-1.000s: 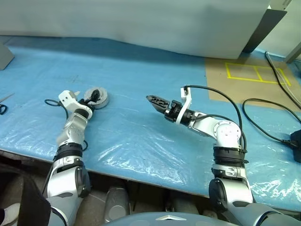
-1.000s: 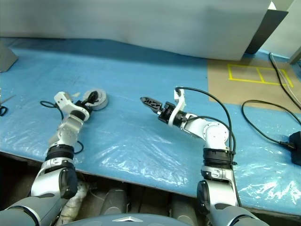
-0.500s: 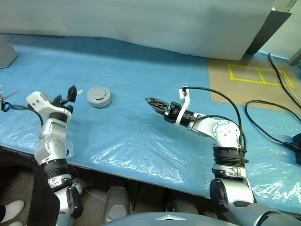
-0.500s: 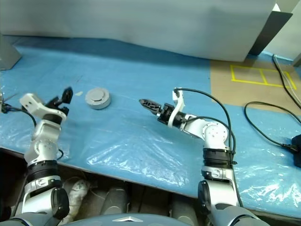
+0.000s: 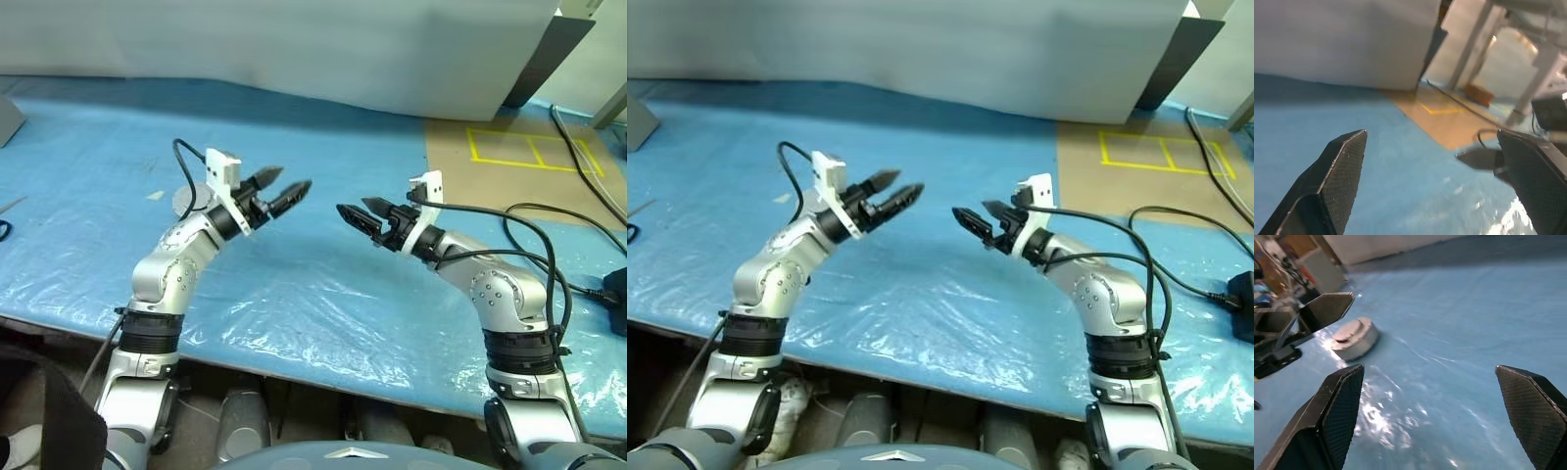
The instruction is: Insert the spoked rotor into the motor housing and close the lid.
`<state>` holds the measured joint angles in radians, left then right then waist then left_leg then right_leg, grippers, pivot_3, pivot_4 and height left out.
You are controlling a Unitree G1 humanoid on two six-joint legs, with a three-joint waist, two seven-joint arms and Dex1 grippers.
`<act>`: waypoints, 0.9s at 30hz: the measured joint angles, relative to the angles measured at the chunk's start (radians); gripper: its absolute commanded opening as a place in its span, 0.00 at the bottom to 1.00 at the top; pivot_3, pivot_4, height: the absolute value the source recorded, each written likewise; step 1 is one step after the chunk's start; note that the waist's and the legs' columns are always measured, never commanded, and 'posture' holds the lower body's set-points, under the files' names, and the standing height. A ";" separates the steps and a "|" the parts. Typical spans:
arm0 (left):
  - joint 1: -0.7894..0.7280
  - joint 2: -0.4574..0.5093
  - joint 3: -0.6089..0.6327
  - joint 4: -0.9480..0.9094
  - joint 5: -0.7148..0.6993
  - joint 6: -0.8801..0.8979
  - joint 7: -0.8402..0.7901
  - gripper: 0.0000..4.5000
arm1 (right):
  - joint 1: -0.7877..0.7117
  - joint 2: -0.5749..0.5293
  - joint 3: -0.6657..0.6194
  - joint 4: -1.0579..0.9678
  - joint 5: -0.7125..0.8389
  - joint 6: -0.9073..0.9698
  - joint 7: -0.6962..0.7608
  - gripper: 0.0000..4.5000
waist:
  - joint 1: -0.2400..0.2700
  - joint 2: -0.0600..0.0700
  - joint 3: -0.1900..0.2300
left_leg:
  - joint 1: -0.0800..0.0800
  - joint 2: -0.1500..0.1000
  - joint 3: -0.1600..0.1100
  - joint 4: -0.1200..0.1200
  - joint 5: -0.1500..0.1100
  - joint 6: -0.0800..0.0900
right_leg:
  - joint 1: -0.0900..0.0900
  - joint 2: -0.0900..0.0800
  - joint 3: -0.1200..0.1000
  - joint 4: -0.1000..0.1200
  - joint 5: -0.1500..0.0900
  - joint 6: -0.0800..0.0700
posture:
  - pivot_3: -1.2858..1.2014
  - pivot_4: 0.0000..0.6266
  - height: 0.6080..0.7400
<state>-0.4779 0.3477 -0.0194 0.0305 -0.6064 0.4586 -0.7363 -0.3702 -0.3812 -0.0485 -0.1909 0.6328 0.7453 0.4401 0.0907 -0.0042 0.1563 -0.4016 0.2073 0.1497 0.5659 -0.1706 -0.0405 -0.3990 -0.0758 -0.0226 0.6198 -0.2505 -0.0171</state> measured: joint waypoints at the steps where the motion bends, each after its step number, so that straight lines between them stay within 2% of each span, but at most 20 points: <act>1: 0.009 0.014 -0.020 0.020 0.024 -0.015 -0.033 1.00 | 0.015 0.000 0.005 0.000 -0.030 -0.016 -0.012 1.00 | 0.001 0.000 0.000 | 0.000 0.000 0.000 0.000 0.000 0.000 | 0.000 0.000 0.000 0.000 0.000 0.000 | 0.52 0.24 1.00; 9: -0.002 0.045 -0.064 0.157 0.144 -0.110 -0.169 1.00 | 0.107 0.009 0.004 0.000 -0.176 -0.088 -0.111 1.00 | 0.004 0.000 0.000 | 0.000 -0.001 0.000 0.001 0.000 0.000 | 0.001 -0.001 0.000 0.001 0.000 0.000 | 0.52 0.24 1.00; 16: -0.045 0.012 -0.041 0.208 0.163 -0.124 -0.160 1.00 | 0.098 0.053 0.005 0.000 -0.225 -0.102 -0.137 1.00 | 0.002 0.000 0.000 | 0.000 0.000 0.000 0.001 0.000 0.000 | 0.001 -0.001 0.001 0.002 0.000 0.000 | 0.52 0.24 1.00; 21: -0.071 -0.009 -0.031 0.239 0.175 -0.122 -0.136 1.00 | 0.021 0.062 0.023 0.041 -0.259 -0.116 -0.126 1.00 | 0.003 0.001 0.000 | 0.000 -0.001 0.000 0.002 0.000 0.000 | 0.001 -0.001 0.001 0.002 0.000 -0.001 | 0.52 0.24 1.00; 24: -0.069 -0.007 -0.028 0.237 0.176 -0.116 -0.135 1.00 | 0.017 0.083 0.020 0.047 -0.254 -0.122 -0.114 1.00 | 0.004 0.001 0.000 | 0.000 0.000 0.000 0.001 0.000 0.000 | 0.001 -0.001 0.001 0.002 0.000 -0.001 | 0.52 0.24 1.00; 27: -0.072 -0.042 0.030 0.236 0.121 -0.038 -0.089 1.00 | 0.017 0.139 -0.007 0.060 -0.208 -0.082 -0.118 1.00 | 0.003 0.001 0.000 | -0.001 -0.001 0.000 0.002 0.000 0.000 | 0.000 -0.001 0.000 0.002 0.000 -0.001 | 0.52 0.24 1.00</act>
<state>-0.5494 0.3060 0.0105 0.2664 -0.4858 0.4210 -0.8258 -0.3535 -0.2425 -0.0559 -0.1307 0.4243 0.6634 0.3219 0.0939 -0.0035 0.1567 -0.4023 0.2068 0.1496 0.5677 -0.1704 -0.0401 -0.3988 -0.0768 -0.0221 0.6221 -0.2507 -0.0181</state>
